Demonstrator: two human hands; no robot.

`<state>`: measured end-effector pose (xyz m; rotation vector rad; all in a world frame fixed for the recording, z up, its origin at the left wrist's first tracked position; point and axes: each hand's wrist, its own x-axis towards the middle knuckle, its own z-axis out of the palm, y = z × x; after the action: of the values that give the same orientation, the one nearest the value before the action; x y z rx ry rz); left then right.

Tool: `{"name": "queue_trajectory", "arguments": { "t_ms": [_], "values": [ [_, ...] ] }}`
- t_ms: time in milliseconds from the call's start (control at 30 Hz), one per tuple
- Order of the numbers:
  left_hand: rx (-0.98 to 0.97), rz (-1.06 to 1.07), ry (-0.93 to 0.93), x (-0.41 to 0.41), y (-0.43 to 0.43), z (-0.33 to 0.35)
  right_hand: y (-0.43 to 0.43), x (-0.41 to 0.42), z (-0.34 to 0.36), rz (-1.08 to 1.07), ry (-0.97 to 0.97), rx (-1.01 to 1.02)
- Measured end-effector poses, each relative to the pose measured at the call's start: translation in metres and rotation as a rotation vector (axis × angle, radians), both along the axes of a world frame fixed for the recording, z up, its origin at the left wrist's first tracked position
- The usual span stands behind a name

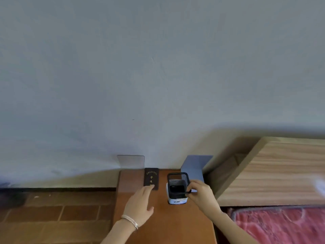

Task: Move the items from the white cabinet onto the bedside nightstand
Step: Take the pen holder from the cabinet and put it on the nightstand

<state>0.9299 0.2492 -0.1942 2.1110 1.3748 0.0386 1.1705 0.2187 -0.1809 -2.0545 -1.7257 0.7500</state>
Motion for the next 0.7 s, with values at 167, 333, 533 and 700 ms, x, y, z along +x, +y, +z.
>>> {"name": "queue_trajectory", "arguments": {
  "t_ms": [167,333,533,700],
  "values": [
    [-0.125,-0.147,0.348,0.011,-0.033,-0.106,0.041,0.012,-0.079,0.046,-0.046,0.024],
    [-0.259,-0.116,0.454,0.026,-0.057,-0.168,0.060,0.011,-0.121,0.034,-0.031,0.061],
    [-0.219,-0.041,0.454,0.029,-0.066,-0.189,0.065,0.012,-0.141,0.002,-0.009,0.099],
    [-0.206,-0.024,0.444,0.029,-0.065,-0.190,0.070,0.010,-0.148,-0.049,0.032,0.105]
  ]
}}
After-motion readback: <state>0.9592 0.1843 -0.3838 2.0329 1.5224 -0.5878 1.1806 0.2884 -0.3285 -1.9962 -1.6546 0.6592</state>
